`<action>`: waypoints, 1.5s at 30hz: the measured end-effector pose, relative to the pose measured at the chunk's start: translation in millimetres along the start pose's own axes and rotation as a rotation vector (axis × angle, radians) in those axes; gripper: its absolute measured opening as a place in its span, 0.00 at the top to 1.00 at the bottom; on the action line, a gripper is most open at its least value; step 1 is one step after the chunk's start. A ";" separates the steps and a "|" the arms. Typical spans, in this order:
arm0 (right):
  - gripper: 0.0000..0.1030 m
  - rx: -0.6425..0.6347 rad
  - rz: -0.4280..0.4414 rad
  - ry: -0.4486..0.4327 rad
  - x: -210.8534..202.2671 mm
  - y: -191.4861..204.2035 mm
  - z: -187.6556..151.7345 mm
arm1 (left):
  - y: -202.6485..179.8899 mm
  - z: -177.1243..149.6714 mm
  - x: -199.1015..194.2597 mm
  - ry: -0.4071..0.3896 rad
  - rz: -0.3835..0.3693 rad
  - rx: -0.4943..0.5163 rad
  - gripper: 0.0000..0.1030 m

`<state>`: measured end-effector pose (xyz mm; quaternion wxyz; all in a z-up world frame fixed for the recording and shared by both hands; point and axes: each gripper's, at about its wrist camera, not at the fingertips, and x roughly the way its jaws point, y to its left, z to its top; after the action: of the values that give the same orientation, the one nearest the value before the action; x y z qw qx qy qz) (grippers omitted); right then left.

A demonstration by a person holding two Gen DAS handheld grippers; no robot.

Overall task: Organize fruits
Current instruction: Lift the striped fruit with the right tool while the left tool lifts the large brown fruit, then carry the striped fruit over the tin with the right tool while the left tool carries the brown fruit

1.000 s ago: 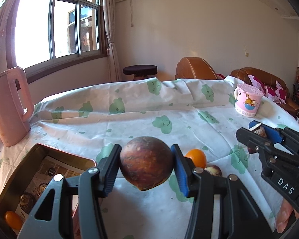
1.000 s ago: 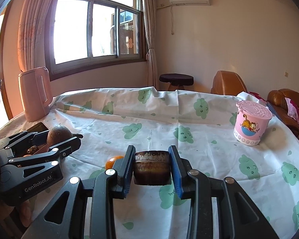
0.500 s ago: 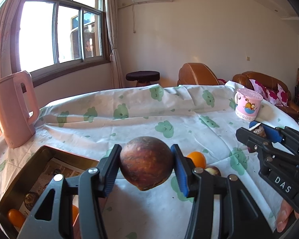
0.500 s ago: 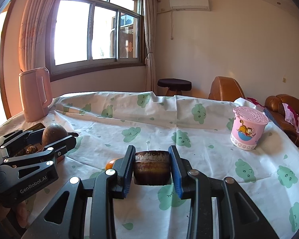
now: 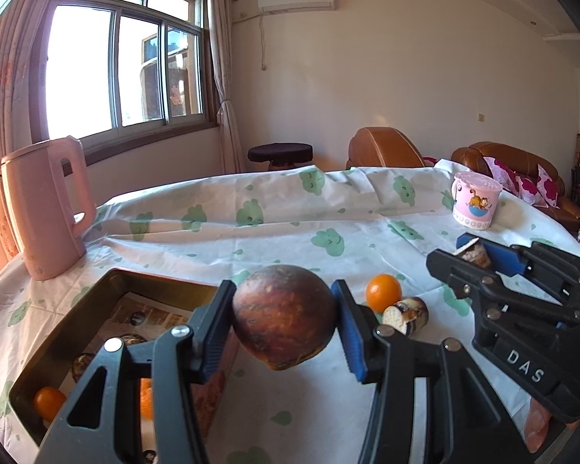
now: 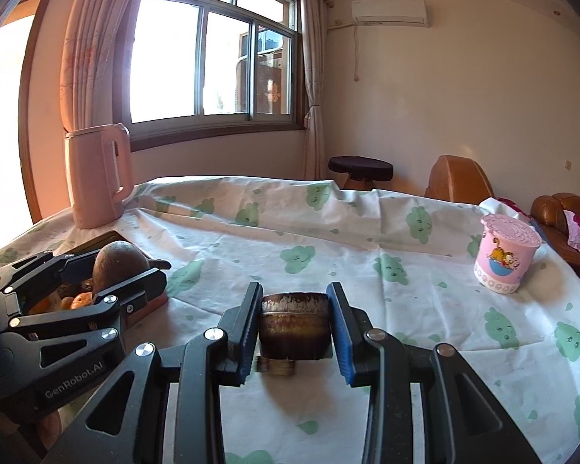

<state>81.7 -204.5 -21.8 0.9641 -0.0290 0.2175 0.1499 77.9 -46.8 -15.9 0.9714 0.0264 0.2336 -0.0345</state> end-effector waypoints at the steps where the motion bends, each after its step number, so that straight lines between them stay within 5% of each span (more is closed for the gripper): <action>1: 0.65 -0.004 0.006 0.001 -0.6 4.1 -0.4 | 3.0 -0.8 -2.3 -0.003 0.006 -0.002 0.49; 25: 0.65 -0.100 0.137 -0.001 -0.5 84.4 15.8 | 94.7 -14.3 -41.5 -0.015 0.086 -0.144 0.49; 45: 0.65 -0.175 0.207 -0.012 1.2 133.3 33.4 | 132.6 -19.7 -56.0 -0.027 0.154 -0.179 0.49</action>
<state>56.2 -73.1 9.1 0.9385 -0.0895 0.1996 0.2670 29.8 89.7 -3.3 0.9727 -0.0430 0.2200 0.0606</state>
